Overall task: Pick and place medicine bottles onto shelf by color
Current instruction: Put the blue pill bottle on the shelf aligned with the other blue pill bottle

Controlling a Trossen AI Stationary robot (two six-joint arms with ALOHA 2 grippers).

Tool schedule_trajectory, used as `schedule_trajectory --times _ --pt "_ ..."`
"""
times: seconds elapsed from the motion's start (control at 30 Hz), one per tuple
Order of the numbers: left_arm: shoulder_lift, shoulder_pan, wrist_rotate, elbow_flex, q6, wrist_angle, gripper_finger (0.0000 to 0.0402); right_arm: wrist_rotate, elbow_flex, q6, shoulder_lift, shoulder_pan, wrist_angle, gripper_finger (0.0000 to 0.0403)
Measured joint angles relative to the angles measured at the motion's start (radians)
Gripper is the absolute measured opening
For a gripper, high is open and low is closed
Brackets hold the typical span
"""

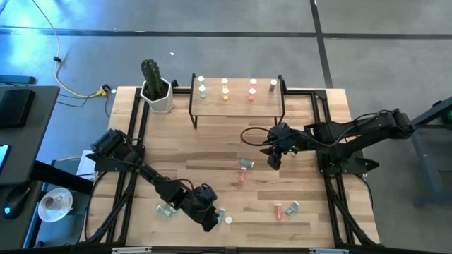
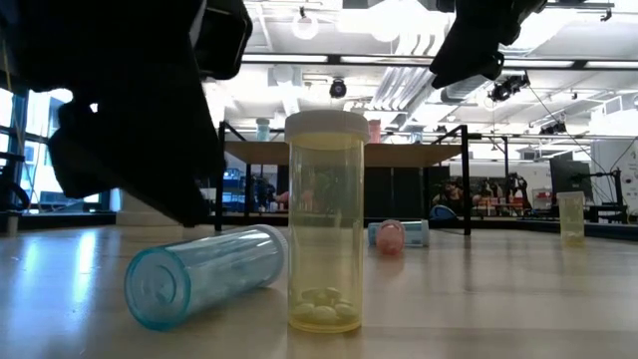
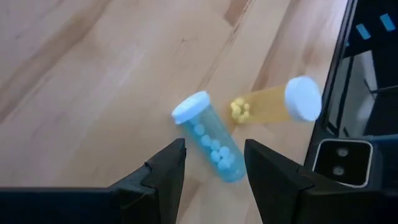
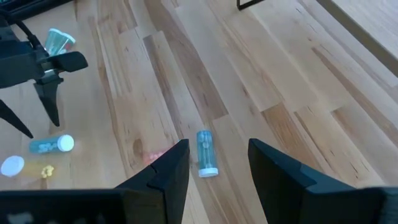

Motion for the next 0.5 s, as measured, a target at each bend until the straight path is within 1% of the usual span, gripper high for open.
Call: schedule_trajectory --times 0.17,0.33,0.5 --pt "0.000 0.000 -0.009 0.000 0.010 0.006 0.0156 0.000 0.000 -0.001 0.000 0.000 0.001 0.0156" --pt "0.000 0.007 0.030 0.000 0.121 0.036 0.0156 0.000 0.000 -0.002 0.000 0.000 0.001 0.0156" --pt "0.000 0.029 0.070 0.000 0.160 0.094 0.0157 0.000 0.000 -0.002 0.000 0.000 0.001 0.0156"
